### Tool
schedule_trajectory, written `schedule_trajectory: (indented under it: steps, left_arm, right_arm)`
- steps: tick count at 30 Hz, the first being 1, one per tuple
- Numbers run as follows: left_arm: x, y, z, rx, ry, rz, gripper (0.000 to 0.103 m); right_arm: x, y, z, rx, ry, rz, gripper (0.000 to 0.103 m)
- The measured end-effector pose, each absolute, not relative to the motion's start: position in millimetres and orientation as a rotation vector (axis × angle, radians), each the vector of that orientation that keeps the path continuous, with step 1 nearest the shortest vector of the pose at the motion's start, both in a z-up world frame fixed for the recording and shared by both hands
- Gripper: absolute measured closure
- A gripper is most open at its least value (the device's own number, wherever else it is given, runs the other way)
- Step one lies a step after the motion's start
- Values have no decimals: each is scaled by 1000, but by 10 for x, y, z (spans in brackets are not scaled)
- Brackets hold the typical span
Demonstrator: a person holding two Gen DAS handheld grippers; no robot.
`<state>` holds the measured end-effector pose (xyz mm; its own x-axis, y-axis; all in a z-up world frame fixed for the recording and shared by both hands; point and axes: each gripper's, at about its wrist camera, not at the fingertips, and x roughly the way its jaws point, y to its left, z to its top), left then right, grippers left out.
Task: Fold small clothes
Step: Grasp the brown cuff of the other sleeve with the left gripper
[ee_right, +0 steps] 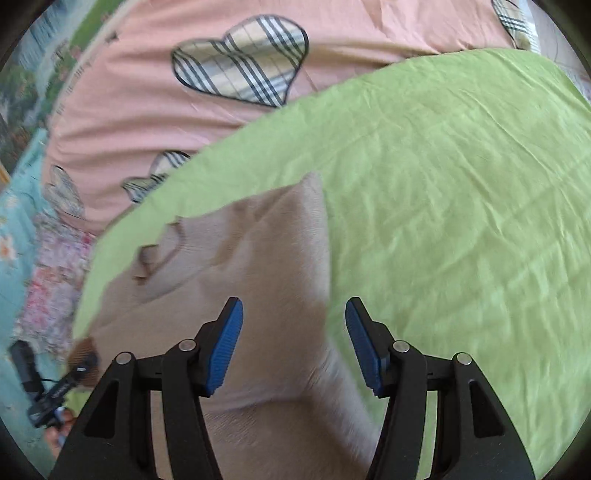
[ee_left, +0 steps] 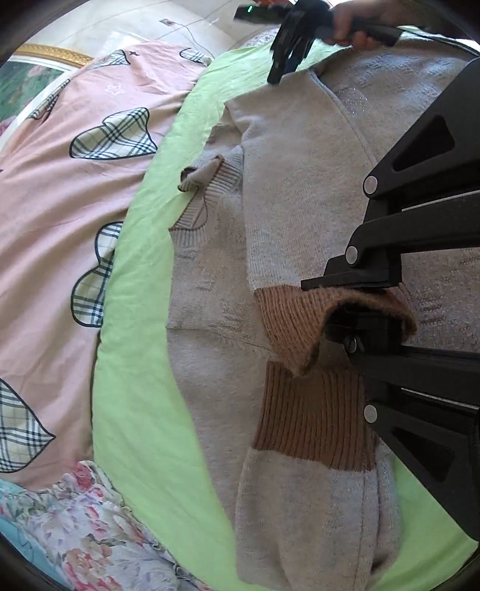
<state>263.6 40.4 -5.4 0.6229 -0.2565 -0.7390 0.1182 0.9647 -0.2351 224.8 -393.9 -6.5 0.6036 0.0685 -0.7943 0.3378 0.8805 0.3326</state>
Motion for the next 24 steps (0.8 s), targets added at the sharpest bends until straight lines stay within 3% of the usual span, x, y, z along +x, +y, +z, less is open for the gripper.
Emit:
schedule_trajectory:
  steps: [1,2,3,10,13,17,20,21,23,24]
  left_arm:
    - [2645,399,-67,-166,878,-216,97]
    - [2635,396,-73,-162,880,-215,97]
    - [2627,387,-77,-159,882,-219,97]
    - [2696,132,-248,-72,902,-224,96]
    - [2651,236,-265,-103,921,-237,87]
    - [2367,438,-67,-78,870,-231,81]
    - [2129,648,67,-82,834,-216,78]
    - [2062,718,109,-76,821,-204,75]
    - [1986,798,180,-46,797,-190,53]
    - [1969,824,209,-17,782,-176,47]
  right_arm:
    - [2303,-3957,-145,477,944,-170,44]
    - [2392,-3945,-219,459,979,-141,54]
    - [2424,-3931,-229,440,983,-109,95]
    - [2361,-4127,-85,392,941,-165,95]
    - [2323,-4113,-188,379,961,-177,94]
    - [2075,-4097,59,447,893,-217,66]
    - [1832,-3899,209,493,841,-133,60]
    - [1735,-3792,242,504,835,-100,59]
    - [1600,-3572,253,522,837,-42,57]
    - [1565,-3491,235,531,841,-26,57]
